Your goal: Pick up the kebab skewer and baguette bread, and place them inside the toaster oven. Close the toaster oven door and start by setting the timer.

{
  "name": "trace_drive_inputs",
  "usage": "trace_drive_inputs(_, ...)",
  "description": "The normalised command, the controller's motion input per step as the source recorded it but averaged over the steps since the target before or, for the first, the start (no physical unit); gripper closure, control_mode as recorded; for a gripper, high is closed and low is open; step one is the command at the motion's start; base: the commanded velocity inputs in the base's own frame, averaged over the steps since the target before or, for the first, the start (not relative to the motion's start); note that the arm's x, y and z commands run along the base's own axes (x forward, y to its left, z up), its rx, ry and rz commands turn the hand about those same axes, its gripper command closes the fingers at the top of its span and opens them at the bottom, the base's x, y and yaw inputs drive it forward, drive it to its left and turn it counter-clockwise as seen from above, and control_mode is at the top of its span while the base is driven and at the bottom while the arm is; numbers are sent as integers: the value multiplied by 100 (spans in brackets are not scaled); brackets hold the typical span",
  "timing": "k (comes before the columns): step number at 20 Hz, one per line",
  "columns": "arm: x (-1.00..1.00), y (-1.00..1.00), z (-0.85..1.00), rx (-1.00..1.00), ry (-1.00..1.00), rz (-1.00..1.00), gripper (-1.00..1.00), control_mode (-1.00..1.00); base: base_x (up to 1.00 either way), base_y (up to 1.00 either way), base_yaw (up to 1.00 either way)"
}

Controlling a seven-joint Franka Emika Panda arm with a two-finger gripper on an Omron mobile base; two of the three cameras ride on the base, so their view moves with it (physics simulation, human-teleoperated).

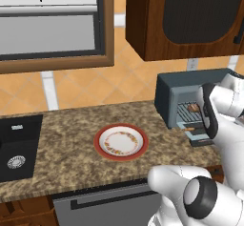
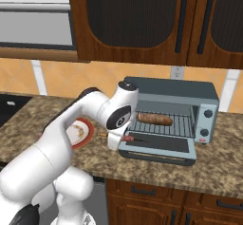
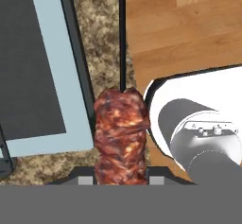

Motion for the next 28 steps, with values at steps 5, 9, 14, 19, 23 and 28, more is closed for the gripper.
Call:
trace_drive_inputs(5,2,-50,0,0,-10,0,100,-100,0,0,0)
trace_drive_inputs(9,9,-38,0,0,-15,0,100,-100,0,0,0)
trace_drive_inputs(14,29,-6,0,-4,-15,0,100,-100,0,0,0)
trace_drive_inputs(19,-1,-8,1,-2,-22,0,100,-100,0,0,0)
trace_drive_inputs(23,4,-34,1,-3,-17,0,100,-100,0,0,0)
trace_drive_inputs(28,20,-22,2,-7,-8,0,100,-100,0,0,0)
